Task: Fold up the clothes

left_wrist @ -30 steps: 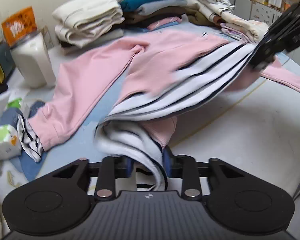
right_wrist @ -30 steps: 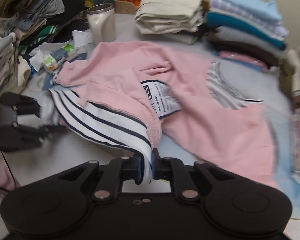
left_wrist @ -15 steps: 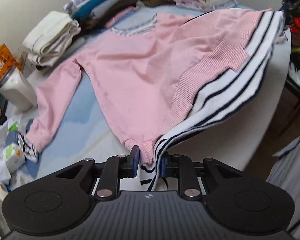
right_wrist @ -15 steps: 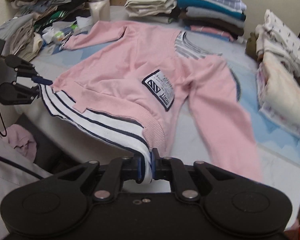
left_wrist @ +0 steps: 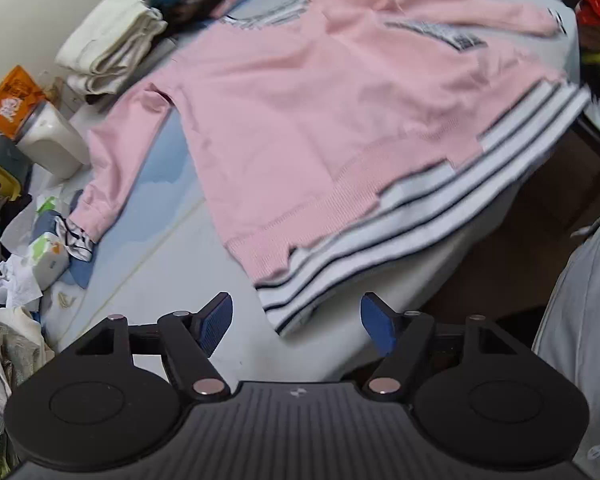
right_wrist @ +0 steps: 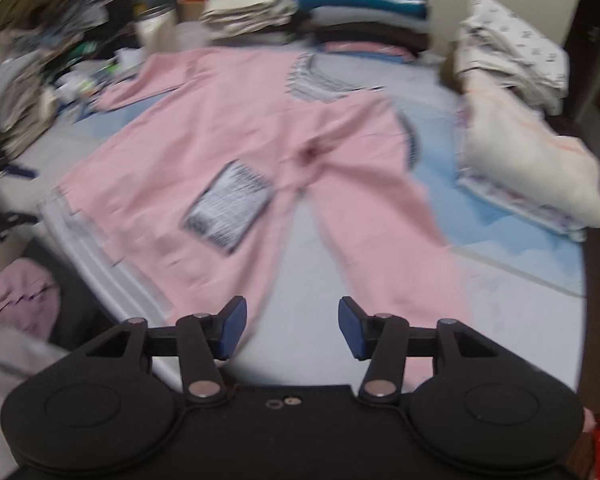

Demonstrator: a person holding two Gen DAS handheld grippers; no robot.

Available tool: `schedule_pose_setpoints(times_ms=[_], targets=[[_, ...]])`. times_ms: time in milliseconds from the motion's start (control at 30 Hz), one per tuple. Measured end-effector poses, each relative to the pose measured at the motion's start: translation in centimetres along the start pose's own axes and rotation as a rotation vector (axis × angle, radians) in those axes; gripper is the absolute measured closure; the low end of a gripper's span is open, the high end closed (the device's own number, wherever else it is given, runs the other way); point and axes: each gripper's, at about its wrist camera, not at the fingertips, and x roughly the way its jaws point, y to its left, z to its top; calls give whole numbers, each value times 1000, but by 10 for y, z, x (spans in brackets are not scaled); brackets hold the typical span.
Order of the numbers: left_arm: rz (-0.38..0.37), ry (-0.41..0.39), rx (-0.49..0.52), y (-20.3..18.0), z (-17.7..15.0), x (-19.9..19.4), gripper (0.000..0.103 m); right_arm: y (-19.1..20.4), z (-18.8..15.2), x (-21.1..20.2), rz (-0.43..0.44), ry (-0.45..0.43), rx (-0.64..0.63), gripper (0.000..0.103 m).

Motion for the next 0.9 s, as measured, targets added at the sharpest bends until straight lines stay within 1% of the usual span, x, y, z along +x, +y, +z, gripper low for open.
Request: schedule_pose_setpoints(times_ms=[100,233,267,333,367,400,433,500,600,667,733,800,867,900], targets=[[-26,-91,-50,10,21,1,33,-39,33,13,-72,-37,56,0],[-125,-154,-164,23,52,23,35,-78,77,45,-96,-45,159,0],[-149,-160,-197,24,58,30,36,-84,87,55,-103,-41,168,0],[-181,-144,-254,23,64,45,42,-94,106,73,-105,-45,160,0],[-188,-130,-281,22,66,52,43,-98,115,82,-103,-45,156,0],[-195,-112,-309,20,67,59,49,-102,124,92,-93,-36,148,0],[-195,-97,-333,17,67,65,51,-103,133,104,-81,-30,140,0],[-187,-73,-375,11,67,74,51,-105,149,133,-61,-16,119,0],[-141,-14,-447,1,66,86,51,-112,166,180,-43,27,89,0],[-109,-1,-488,-5,66,90,52,-116,175,208,-32,44,79,0],[-66,8,-497,-12,68,91,52,-121,183,230,-25,56,81,0],[-31,20,-512,-15,72,92,51,-125,188,244,-4,89,85,0],[-6,29,-530,-17,74,93,51,-121,189,246,18,95,34,0],[3,31,-541,-18,75,93,51,-117,190,246,24,112,11,0]])
